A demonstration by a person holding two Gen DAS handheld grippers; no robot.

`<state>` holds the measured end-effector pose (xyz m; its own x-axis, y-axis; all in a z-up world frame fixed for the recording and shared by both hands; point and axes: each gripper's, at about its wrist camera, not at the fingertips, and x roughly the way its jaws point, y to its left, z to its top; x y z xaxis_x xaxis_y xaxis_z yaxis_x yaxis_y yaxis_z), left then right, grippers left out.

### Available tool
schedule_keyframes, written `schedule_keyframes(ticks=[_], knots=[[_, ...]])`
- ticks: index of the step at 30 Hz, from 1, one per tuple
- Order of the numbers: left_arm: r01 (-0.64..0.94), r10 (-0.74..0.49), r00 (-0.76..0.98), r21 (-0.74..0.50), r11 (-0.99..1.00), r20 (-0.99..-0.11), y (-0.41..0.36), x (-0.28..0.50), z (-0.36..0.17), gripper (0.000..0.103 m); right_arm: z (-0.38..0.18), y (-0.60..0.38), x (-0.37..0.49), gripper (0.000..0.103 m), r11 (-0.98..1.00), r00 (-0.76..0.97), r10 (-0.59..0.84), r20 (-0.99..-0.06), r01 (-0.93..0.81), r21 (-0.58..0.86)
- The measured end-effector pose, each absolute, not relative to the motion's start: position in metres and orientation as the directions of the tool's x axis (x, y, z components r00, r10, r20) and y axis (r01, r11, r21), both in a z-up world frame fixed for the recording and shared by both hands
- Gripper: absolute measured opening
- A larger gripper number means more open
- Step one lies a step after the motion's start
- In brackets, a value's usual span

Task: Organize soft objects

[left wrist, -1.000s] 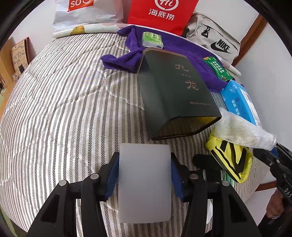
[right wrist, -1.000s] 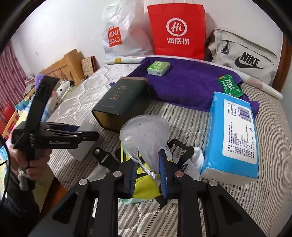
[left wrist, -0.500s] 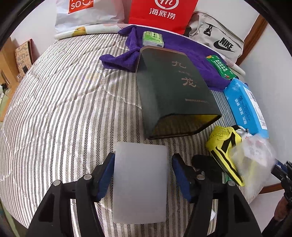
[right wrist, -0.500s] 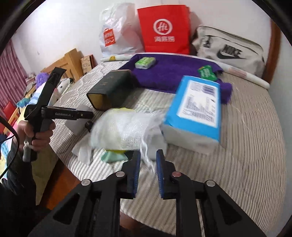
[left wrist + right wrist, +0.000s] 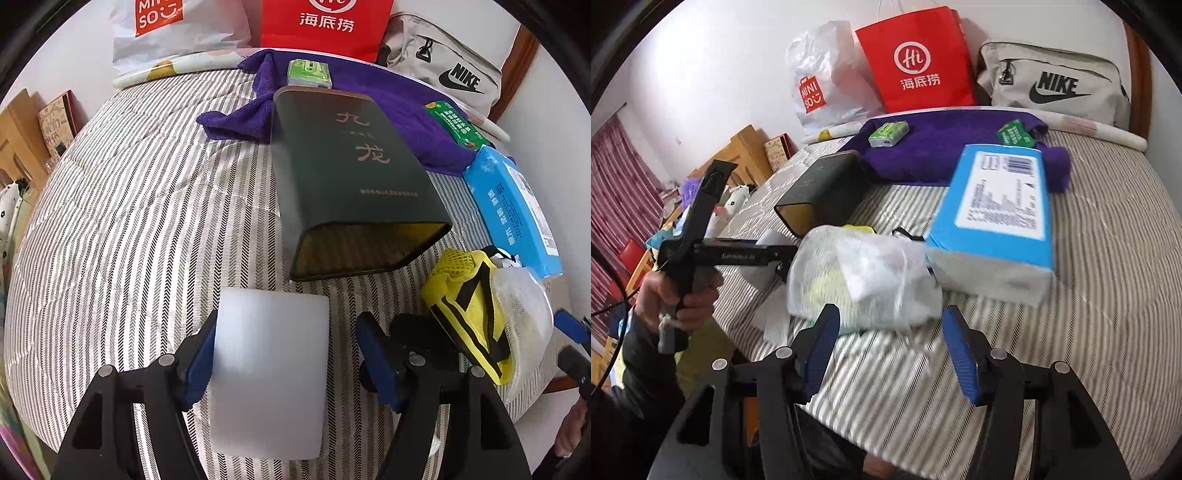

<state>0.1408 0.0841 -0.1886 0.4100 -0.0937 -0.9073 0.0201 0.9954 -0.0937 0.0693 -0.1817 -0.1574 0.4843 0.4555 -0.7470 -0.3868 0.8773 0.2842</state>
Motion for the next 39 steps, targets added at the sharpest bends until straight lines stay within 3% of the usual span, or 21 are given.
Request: schedule_keyframes(ticks=[3,4,6,18,28,33,39], knots=[[0.025,-0.095,0.411,-0.094,0.995,-0.907,0.084,0.141,-0.189,0.071,-0.17,-0.174,0.086,0.053,0.878,0.443,0.459,-0.77,-0.362,0.315],[0.026,-0.098,0.411,-0.096,0.995,-0.906,0.084,0.14,-0.189,0.072,-0.175,-0.173,0.091,0.035,0.874,0.426,0.466,-0.776,-0.358,0.328],[0.032,-0.104,0.411,-0.1,0.995,-0.906,0.085,0.14,-0.189,0.073,-0.18,-0.171,0.095,0.009,0.864,0.399,0.484,-0.779,-0.357,0.354],[0.03,-0.103,0.414,-0.1,0.995,-0.905,0.083,0.139,-0.189,0.075,-0.134,-0.197,0.065,0.009,0.831,0.512,0.549,-0.661,-0.418,0.367],[0.016,-0.101,0.409,-0.104,0.994,-0.907,0.084,0.134,-0.188,0.075,-0.149,-0.251,0.034,0.009,0.855,0.522,0.515,-0.68,-0.366,0.367],[0.015,-0.083,0.406,-0.084,0.996,-0.91,0.081,0.135,-0.189,0.075,-0.185,-0.272,0.037,0.009,0.907,0.491,0.42,-0.763,-0.25,0.339],[0.017,-0.081,0.405,-0.081,0.997,-0.911,0.08,0.136,-0.189,0.075,-0.21,-0.292,0.049,0.009,0.927,0.471,0.371,-0.8,-0.142,0.346]])
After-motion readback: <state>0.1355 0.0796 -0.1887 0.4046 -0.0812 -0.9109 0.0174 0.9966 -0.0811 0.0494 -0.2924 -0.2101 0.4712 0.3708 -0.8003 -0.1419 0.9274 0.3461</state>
